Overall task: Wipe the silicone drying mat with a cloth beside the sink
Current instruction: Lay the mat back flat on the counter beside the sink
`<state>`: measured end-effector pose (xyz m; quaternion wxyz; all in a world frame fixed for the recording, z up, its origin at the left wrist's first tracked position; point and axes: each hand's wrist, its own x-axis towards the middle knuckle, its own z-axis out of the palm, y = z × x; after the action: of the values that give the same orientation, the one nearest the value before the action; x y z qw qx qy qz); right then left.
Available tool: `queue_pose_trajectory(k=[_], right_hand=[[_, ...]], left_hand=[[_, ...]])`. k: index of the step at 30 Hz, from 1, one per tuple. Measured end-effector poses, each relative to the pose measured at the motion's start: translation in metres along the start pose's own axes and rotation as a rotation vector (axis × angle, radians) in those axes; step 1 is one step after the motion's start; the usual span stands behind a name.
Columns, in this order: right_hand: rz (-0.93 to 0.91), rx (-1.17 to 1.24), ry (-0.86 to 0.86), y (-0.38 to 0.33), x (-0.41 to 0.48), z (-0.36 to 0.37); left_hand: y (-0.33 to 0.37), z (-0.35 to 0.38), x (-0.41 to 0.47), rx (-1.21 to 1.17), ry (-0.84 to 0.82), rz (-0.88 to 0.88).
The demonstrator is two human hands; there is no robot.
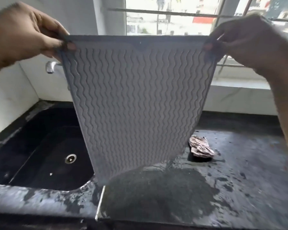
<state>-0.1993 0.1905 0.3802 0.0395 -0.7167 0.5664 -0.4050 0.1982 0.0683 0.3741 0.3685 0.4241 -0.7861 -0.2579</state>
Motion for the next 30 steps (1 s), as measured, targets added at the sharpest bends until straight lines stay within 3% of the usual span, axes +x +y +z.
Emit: queue_pose_trajectory(k=[7,16,21,25,30], right_hand=[[0.256,0.024,-0.152,0.071,-0.003,0.030],[0.616,-0.317,-0.339,0.212,0.046,0.142],[0.779,-0.430,-0.307,0.272,0.064,0.209],[0.789,-0.417,-0.284,0.280,0.041,0.248],[0.833,-0.117,-0.217,0.232,-0.072,0.259]], left_hand=[[-0.038,0.078,0.036,0.066,-0.268,-0.181],[-0.136,0.210,0.143,0.255,-0.350,-0.386],[-0.189,0.275,0.182,0.432,-0.391,-0.410],[-0.216,0.310,0.168,0.496,-0.453,-0.473],[-0.213,0.313,0.056,0.459,-0.478,-0.512]])
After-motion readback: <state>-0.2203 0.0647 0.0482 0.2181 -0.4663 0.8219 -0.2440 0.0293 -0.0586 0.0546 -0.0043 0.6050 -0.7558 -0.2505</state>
